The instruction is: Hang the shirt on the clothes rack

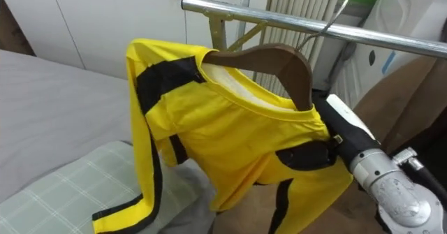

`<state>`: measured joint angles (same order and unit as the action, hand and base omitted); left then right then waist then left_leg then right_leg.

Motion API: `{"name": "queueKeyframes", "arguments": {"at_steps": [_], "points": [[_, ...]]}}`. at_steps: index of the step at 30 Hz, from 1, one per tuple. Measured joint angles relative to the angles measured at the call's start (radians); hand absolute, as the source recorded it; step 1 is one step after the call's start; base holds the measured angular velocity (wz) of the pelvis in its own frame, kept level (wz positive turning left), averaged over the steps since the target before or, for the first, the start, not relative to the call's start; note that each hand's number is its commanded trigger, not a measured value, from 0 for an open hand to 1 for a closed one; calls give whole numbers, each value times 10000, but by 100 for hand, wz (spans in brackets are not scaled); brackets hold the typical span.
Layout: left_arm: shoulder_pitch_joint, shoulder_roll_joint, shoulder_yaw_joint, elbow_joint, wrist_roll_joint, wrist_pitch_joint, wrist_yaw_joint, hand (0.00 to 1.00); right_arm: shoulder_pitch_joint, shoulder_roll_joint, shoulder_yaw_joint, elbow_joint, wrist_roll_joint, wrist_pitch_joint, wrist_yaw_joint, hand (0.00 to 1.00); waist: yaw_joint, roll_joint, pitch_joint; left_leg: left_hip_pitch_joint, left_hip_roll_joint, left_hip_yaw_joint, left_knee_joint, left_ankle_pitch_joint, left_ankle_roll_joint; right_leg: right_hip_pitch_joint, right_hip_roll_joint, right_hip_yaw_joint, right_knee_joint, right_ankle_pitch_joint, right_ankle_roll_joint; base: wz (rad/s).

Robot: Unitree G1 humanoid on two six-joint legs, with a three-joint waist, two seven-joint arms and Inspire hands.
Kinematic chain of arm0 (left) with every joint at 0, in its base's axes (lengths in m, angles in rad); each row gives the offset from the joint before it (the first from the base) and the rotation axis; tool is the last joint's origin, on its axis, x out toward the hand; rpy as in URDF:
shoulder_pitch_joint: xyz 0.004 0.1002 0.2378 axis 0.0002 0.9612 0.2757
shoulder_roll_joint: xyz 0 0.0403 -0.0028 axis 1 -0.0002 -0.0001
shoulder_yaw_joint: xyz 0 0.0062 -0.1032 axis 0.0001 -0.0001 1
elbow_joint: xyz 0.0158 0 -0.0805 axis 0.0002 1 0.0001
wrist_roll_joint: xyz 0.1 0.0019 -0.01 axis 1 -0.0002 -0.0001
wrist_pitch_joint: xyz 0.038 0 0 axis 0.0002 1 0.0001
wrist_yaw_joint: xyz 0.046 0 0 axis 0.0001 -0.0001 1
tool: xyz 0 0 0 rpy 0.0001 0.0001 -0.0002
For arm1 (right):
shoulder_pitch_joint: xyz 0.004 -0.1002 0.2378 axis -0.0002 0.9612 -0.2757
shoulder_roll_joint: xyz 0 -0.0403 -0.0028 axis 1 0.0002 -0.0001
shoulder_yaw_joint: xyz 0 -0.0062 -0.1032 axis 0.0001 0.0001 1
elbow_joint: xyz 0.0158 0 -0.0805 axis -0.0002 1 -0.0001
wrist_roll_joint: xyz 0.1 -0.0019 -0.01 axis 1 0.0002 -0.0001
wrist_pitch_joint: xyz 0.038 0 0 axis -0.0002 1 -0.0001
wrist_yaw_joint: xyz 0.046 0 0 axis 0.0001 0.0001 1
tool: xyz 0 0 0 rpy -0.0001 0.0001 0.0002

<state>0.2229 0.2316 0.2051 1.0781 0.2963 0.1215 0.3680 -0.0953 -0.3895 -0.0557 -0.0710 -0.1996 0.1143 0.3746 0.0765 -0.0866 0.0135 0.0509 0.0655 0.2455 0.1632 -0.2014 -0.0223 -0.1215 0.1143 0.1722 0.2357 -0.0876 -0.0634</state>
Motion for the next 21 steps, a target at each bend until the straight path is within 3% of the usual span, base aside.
{"name": "queueKeyframes", "arguments": {"at_steps": [12, 21], "points": [[13, 0, -135, -1, 12, -1, -600, 0, -430, -21, 322, 164, 857, 8, 505, 100, 429, -9, -7, 84, 1, -72, -18, 1, -5, 40, 12, -122, 18, -17, -16, 1], [2, -1, -139, -6, 44, 3, -678, 0, -807, -102, 307, 1342, 1303, -1, 50, 100, 352, -27, -10, 93, -24, -208, 9, 1, -3, 153, -36, -232, -25, -27, -4, 4]]}}
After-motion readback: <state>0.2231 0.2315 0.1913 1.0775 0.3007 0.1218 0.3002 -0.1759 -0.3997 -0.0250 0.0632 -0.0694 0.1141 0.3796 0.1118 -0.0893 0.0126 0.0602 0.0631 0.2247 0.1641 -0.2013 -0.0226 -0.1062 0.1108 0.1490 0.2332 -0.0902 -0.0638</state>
